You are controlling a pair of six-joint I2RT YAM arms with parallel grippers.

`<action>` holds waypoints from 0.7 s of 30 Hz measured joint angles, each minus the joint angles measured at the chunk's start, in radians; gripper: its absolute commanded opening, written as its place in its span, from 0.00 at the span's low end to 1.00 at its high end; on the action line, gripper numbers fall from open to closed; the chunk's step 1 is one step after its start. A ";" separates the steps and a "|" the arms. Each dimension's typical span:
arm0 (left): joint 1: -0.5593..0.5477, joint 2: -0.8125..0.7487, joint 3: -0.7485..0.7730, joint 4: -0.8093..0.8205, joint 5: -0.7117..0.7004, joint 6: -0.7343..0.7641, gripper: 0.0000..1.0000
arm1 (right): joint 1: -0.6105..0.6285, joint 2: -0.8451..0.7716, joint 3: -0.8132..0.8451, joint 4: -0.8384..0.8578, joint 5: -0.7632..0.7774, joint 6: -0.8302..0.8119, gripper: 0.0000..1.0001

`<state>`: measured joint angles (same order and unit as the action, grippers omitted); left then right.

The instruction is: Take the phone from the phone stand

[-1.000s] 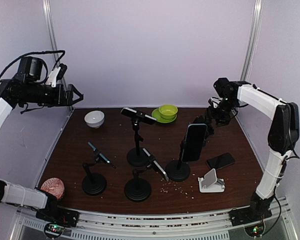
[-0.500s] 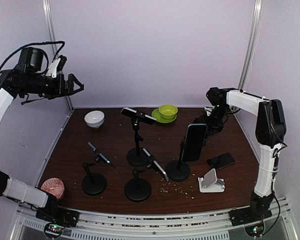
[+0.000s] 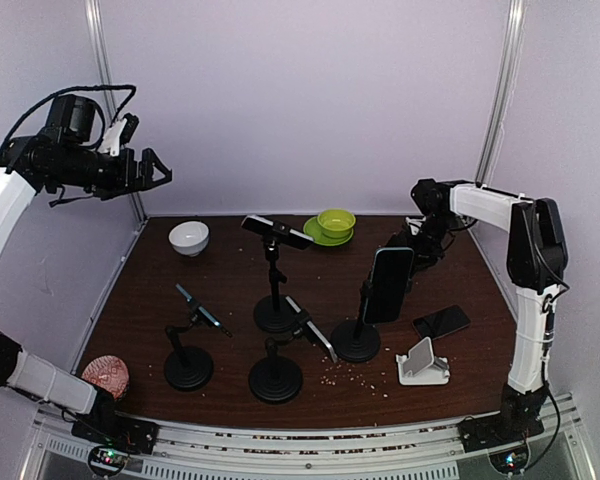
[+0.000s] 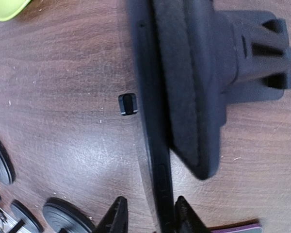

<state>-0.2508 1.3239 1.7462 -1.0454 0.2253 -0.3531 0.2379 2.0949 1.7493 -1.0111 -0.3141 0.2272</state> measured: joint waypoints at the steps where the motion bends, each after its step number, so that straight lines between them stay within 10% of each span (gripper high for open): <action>1: 0.000 0.006 0.000 0.001 0.000 -0.001 0.93 | -0.003 0.000 0.000 0.001 -0.002 -0.001 0.22; 21: -0.002 -0.043 -0.032 0.069 0.047 -0.019 0.93 | -0.008 -0.117 -0.047 -0.029 -0.113 0.024 0.02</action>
<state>-0.2523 1.2804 1.7145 -0.9764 0.2718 -0.3725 0.2302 1.9778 1.7023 -1.0405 -0.4267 0.2508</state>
